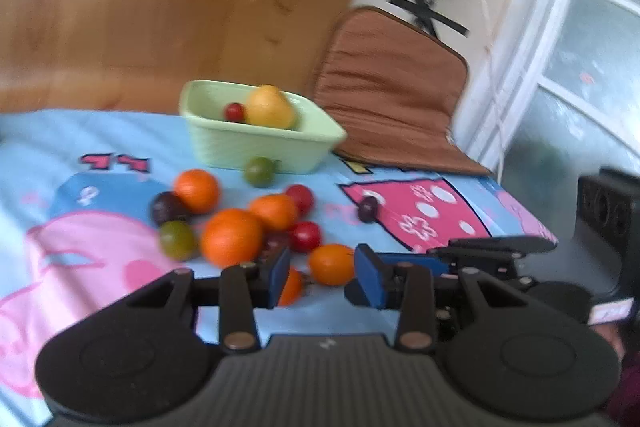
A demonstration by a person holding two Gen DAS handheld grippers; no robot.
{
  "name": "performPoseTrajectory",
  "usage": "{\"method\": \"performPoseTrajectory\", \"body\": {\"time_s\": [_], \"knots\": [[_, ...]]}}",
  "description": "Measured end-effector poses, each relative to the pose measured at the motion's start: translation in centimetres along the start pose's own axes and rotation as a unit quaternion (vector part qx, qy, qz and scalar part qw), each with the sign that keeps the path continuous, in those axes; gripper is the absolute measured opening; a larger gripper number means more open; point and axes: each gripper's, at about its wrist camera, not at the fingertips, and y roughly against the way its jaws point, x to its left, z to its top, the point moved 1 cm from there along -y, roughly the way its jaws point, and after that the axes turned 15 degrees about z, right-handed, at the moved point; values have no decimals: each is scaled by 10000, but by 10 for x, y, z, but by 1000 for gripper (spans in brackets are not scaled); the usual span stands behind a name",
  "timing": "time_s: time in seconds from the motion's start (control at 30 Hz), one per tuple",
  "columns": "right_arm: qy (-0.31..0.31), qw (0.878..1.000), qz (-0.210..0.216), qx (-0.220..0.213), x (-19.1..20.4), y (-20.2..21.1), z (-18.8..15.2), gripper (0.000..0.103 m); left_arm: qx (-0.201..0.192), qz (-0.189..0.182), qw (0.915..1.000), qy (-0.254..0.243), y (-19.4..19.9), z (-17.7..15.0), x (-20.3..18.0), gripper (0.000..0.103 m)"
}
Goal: Organize fruits
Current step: 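Grasp an orange tomato with the left gripper while the right grasps a dark purple tomato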
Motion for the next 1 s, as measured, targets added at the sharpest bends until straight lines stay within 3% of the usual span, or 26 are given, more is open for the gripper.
{"method": "performPoseTrajectory", "body": {"time_s": [0.1,0.3,0.53,0.7,0.77,0.87,1.0], "knots": [[-26,9999,-47,-141,-11,21,0,39,-46,-11,9995,-319,-6,0,-17,37],[-827,9925,-578,-687,-67,45,14,39,-107,341,9954,-884,-23,-3,-43,38],[-444,9969,-534,-365,-73,13,21,39,-296,921,9859,-1363,-26,-13,-57,41],[-281,9972,-675,-153,-74,-2,21,38,-530,1224,9728,-1895,-24,-22,-73,40],[-292,9969,-719,-164,-75,-1,20,27,-560,1255,9715,-1931,-24,-23,-75,40],[-253,9967,-751,-167,-72,1,18,27,-642,1302,9707,-1915,-20,-24,-76,32],[-221,9973,-666,-222,-62,7,12,27,-577,958,9782,-1749,-12,-27,-74,32]]}}
